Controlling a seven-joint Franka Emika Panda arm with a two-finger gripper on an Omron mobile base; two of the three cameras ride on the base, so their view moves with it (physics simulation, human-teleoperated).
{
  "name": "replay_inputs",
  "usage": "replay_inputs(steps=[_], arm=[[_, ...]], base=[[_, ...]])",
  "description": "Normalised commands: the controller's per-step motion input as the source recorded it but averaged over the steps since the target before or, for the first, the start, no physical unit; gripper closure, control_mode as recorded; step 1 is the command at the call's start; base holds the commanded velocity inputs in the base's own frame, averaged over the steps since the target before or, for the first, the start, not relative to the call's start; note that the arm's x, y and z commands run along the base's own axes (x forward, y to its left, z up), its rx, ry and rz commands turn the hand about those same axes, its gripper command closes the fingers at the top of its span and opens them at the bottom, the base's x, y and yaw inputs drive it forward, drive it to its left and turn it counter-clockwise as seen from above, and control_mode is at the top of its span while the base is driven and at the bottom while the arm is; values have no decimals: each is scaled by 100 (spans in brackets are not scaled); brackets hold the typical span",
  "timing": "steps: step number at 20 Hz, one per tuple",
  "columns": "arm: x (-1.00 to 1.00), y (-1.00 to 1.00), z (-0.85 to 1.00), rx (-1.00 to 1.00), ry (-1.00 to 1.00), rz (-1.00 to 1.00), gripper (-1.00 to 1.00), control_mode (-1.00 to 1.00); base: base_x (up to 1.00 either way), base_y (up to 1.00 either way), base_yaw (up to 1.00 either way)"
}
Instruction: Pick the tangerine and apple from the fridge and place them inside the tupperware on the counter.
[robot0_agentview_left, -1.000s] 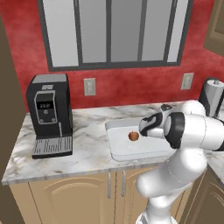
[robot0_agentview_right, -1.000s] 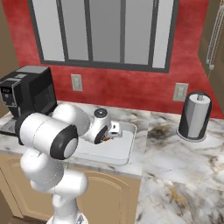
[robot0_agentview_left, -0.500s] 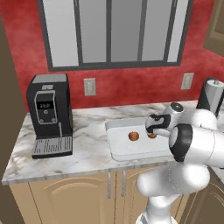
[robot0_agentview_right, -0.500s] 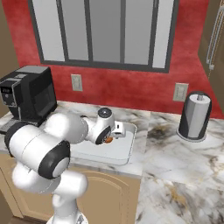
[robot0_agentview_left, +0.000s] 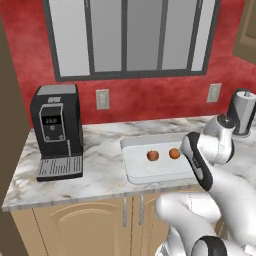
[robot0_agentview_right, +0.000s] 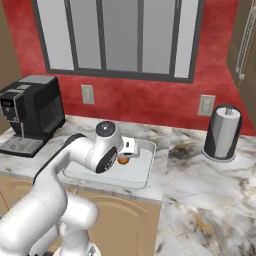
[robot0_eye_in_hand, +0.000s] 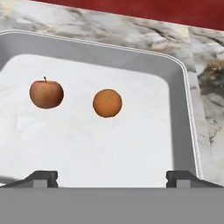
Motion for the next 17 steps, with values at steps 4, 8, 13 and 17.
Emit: replay_inputs(steps=[4,8,13,17], arm=[[-66,1,100,-3,-12,0,-100,-100],[-36,4,100,-6,-10,0,-100,-100],[-1,10,100,-9,-1,0,-100,-100],[0,1,33,-4,-2,0,-100,-100]], base=[[0,0,0],[0,0,0],[0,0,0],[0,0,0]])
